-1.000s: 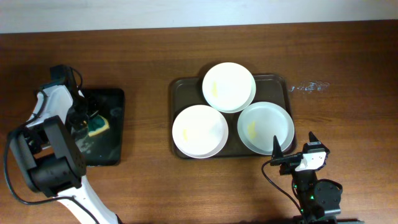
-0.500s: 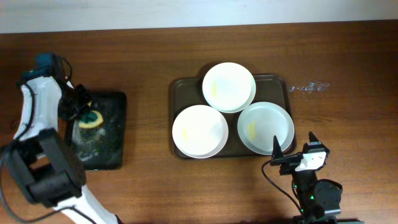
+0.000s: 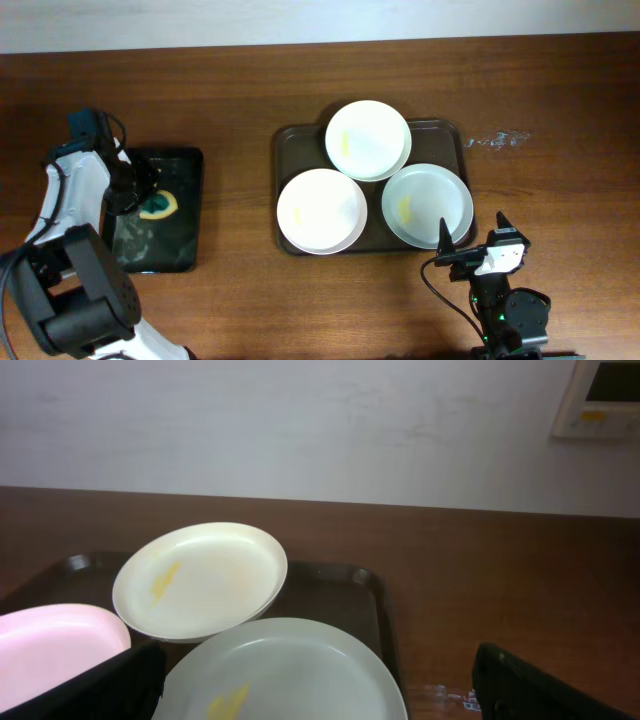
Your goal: Clean dirty plates on tray and stack at the side
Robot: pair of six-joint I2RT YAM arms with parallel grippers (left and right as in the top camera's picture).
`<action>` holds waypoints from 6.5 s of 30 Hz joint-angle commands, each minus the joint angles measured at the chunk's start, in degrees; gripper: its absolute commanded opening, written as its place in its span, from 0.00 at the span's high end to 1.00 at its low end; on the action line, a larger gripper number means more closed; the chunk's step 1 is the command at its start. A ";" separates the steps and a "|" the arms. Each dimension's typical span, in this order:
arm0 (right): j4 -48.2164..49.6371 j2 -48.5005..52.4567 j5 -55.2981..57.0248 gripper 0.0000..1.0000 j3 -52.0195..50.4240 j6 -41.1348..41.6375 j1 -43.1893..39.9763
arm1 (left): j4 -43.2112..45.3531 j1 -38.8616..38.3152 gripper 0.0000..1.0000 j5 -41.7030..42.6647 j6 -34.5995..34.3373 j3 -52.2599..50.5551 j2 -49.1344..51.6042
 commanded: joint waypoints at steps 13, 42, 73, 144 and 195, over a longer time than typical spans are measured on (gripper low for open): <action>-0.35 -0.33 0.48 0.02 -0.37 -0.35 0.26 | 1.29 -1.46 1.00 -0.09 1.14 -0.09 -7.50; -0.35 -0.33 0.48 0.02 -0.37 -0.35 0.26 | 8.37 -56.50 1.00 -8.20 -24.46 0.98 6.27; 6.23 -0.33 -22.45 0.02 -0.37 4.63 0.31 | 7.45 -51.74 0.44 -0.98 -5.46 -0.13 7.02; -29.31 110.49 -19.08 0.96 63.98 20.35 15.04 | 8.13 -50.97 0.97 5.03 -16.52 -0.13 7.04; -59.34 93.24 44.52 0.96 92.98 15.82 39.32 | -16.57 -7.34 1.00 0.39 -6.32 0.79 -26.97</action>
